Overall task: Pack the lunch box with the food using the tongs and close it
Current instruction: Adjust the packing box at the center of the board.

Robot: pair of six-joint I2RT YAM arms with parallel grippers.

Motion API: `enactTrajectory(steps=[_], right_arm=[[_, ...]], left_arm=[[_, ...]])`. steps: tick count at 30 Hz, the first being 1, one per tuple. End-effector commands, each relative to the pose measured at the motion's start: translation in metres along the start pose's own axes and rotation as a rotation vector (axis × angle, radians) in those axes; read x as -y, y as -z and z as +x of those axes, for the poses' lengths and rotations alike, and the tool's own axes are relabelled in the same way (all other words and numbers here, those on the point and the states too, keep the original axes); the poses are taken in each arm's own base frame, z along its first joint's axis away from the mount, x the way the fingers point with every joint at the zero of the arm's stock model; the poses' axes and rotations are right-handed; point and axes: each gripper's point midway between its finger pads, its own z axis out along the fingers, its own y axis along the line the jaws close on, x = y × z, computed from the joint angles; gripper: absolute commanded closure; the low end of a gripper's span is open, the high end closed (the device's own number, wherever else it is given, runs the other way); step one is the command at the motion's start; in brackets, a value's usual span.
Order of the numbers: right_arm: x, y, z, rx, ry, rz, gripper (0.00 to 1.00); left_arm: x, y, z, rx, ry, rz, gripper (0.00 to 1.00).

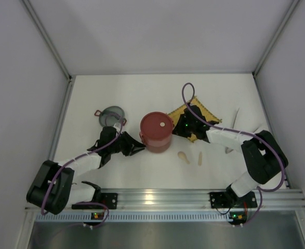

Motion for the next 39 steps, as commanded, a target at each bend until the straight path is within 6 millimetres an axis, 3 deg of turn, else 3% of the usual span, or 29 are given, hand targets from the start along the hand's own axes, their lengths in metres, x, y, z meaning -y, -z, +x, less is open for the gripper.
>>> enactTrajectory(steps=[1, 12, 20, 28, 39], right_arm=[[-0.042, 0.013, -0.008, 0.052, 0.004, -0.142, 0.87], [-0.052, 0.019, 0.001, 0.043, 0.017, -0.164, 0.87], [-0.049, 0.027, 0.005, 0.053, 0.022, -0.158, 0.87], [-0.032, 0.036, 0.001, 0.089, 0.034, -0.078, 0.86], [-0.004, 0.046, -0.022, 0.128, -0.001, -0.034, 0.82]], left_arm=[[0.03, 0.0, -0.013, 0.06, -0.037, 0.116, 0.76], [0.037, -0.002, -0.03, 0.131, -0.031, 0.133, 0.76], [0.043, 0.0, -0.057, 0.193, -0.03, 0.135, 0.76], [0.051, 0.0, -0.085, 0.226, -0.042, 0.134, 0.76], [0.054, -0.01, -0.099, 0.222, -0.052, 0.121, 0.76]])
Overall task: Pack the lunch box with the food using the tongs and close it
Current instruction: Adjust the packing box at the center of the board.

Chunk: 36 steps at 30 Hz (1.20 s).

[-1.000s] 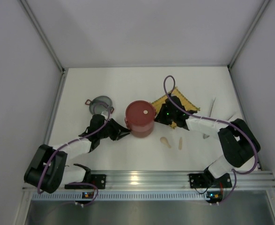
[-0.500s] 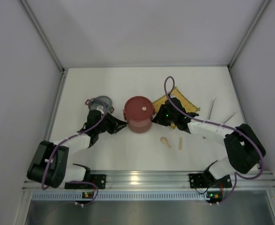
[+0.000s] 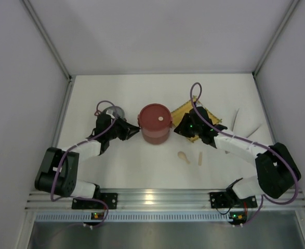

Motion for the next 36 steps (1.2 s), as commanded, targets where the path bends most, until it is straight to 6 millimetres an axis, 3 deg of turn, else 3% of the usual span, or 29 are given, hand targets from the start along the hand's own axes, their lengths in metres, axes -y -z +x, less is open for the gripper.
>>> enactTrajectory(steps=[1, 6, 8, 9, 13, 16, 19, 20, 27, 29, 32, 36], right_arm=[[0.009, 0.012, -0.014, 0.032, -0.006, 0.007, 0.82], [0.015, 0.023, -0.024, 0.054, -0.01, 0.007, 0.82], [0.008, 0.031, -0.032, 0.075, -0.006, -0.017, 0.81], [0.009, 0.033, -0.034, 0.075, -0.002, -0.012, 0.8], [0.001, 0.045, -0.047, 0.101, 0.016, -0.032, 0.7], [-0.007, 0.054, -0.057, 0.115, 0.014, -0.082, 0.67], [-0.022, 0.06, -0.063, 0.118, 0.023, -0.169, 0.64], [-0.028, 0.062, -0.071, 0.138, 0.027, -0.203, 0.63], [-0.064, 0.073, -0.09, 0.167, 0.058, -0.37, 0.58], [-0.069, 0.075, -0.09, 0.153, 0.042, -0.413, 0.56], [-0.074, 0.077, -0.094, 0.165, 0.035, -0.465, 0.55], [-0.077, 0.071, -0.09, 0.132, 0.006, -0.526, 0.54]], left_arm=[[0.028, -0.004, -0.012, 0.025, -0.07, 0.088, 0.76], [0.031, 0.001, -0.007, 0.002, -0.078, 0.096, 0.76], [0.018, 0.007, -0.004, 0.004, -0.097, 0.024, 0.76], [0.026, 0.016, -0.008, 0.034, -0.129, 0.026, 0.76], [0.012, 0.041, -0.022, 0.139, -0.195, -0.132, 0.73], [0.014, 0.061, -0.03, 0.208, -0.234, -0.177, 0.71], [0.024, 0.072, -0.036, 0.248, -0.269, -0.171, 0.62], [0.032, 0.073, -0.039, 0.256, -0.295, -0.155, 0.53], [0.084, 0.049, -0.058, 0.224, -0.389, -0.021, 0.42], [0.084, 0.036, -0.064, 0.182, -0.394, -0.021, 0.4], [0.102, 0.028, -0.071, 0.157, -0.395, 0.094, 0.4], [0.106, 0.022, -0.064, 0.069, -0.414, 0.17, 0.4]])
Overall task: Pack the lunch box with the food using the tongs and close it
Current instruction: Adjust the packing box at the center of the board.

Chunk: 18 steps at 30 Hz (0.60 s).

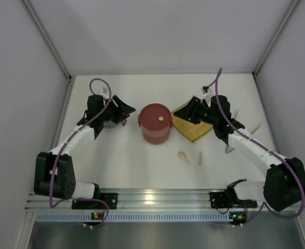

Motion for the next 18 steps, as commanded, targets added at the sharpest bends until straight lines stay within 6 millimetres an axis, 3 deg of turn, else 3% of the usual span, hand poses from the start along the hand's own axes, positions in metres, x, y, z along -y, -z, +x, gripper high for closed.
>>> enactTrajectory(steps=[1, 9, 18], right_arm=[[-0.02, -0.003, -0.017, 0.042, 0.008, -0.136, 0.54], [-0.016, -0.013, -0.01, 0.028, -0.034, -0.176, 0.54], [-0.01, -0.017, -0.007, 0.029, -0.055, -0.16, 0.54]], left_arm=[[0.036, 0.0, -0.012, -0.022, -0.079, 0.193, 0.4], [0.048, 0.01, -0.013, -0.026, -0.077, 0.31, 0.4], [0.039, 0.011, 0.005, -0.085, -0.037, 0.323, 0.41]])
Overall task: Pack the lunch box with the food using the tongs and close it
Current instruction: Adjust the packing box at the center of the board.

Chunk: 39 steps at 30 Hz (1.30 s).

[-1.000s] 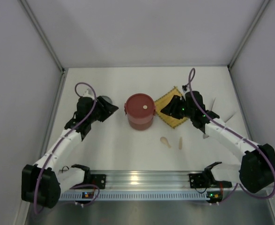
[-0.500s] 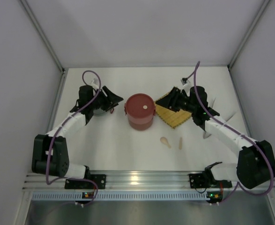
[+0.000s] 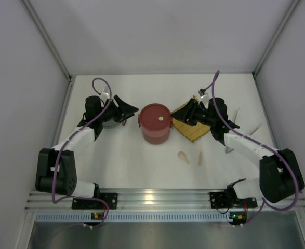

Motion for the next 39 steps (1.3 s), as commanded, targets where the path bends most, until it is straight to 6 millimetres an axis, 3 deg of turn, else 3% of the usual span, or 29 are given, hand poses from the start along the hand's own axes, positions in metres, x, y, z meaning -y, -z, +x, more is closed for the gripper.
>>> enactTrajectory(steps=[1, 25, 39], right_arm=[[-0.011, -0.001, -0.017, 0.059, 0.042, -0.062, 0.54], [0.007, -0.014, -0.005, 0.022, -0.008, -0.049, 0.51], [0.001, -0.02, -0.001, 0.002, -0.021, -0.082, 0.52]], left_arm=[[0.014, 0.004, -0.002, 0.009, -0.047, 0.072, 0.41], [0.024, 0.003, 0.003, -0.037, -0.017, 0.134, 0.41], [0.02, 0.001, 0.014, -0.08, 0.0, 0.137, 0.42]])
